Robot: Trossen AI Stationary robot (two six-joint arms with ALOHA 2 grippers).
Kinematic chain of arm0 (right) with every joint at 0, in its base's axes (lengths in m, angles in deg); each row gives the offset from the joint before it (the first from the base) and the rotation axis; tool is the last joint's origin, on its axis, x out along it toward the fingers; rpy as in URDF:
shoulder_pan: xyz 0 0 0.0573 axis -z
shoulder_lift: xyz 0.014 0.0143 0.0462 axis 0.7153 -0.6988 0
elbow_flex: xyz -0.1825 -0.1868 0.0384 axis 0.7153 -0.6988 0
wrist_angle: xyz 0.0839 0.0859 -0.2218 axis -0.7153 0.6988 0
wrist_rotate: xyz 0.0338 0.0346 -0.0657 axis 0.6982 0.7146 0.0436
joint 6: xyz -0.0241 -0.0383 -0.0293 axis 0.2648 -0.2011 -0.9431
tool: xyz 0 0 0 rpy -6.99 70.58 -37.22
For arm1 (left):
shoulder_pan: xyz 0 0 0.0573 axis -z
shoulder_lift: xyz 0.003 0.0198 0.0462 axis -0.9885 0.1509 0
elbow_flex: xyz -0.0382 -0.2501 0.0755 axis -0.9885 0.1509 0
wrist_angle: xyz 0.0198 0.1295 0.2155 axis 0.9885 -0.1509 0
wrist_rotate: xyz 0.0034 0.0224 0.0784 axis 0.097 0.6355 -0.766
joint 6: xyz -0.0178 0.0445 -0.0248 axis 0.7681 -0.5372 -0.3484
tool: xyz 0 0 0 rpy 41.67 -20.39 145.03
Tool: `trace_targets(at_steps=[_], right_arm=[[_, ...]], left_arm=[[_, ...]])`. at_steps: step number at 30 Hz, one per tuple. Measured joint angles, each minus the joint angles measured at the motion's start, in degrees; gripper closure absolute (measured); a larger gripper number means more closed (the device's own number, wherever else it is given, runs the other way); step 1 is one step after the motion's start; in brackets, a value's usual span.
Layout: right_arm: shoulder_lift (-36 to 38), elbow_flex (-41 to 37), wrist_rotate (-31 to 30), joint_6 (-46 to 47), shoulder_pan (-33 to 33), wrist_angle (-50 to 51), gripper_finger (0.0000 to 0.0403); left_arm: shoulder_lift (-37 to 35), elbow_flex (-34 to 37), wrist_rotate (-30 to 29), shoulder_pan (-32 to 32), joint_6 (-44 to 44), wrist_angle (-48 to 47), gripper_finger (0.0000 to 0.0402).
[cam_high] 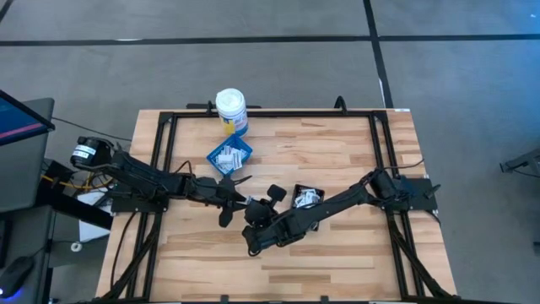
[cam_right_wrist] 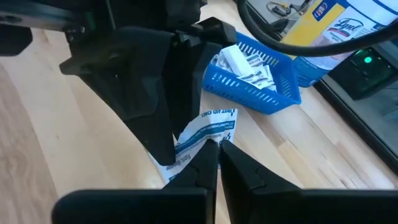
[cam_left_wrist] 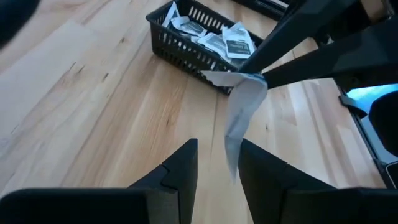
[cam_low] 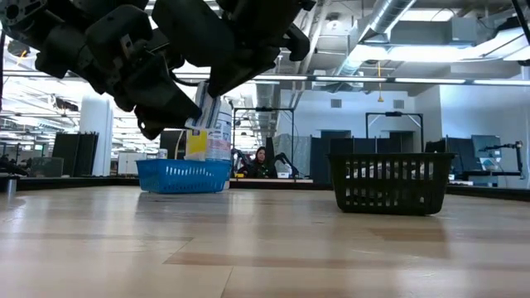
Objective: Pick & Place First Aid Supplies
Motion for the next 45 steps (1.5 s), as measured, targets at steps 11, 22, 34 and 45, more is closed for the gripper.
trace_targets(at_steps=[11, 22, 34, 45], right_arm=[[0.07, 0.0, 7.85, 0.07, 1.56, -0.04, 0.0389], [0.09, 0.0, 8.6, -0.9, 2.03, 0.37, 0.0337], [0.09, 0.0, 19.73, -0.9, 1.77, 2.44, 0.031], [0.09, 0.0, 19.43, -0.92, 1.88, 2.19, 0.031]], left_arm=[[0.0, 0.0, 0.0, -0.11, -2.17, 0.79, 0.0318], [0.0, 0.0, -0.02, -0.11, -3.69, 0.72, 0.0391], [-0.02, 0.0, -18.14, -0.44, -3.65, -5.44, 0.0394], [-8.8, 0.02, -34.83, -7.25, -11.21, -8.43, 0.0394]])
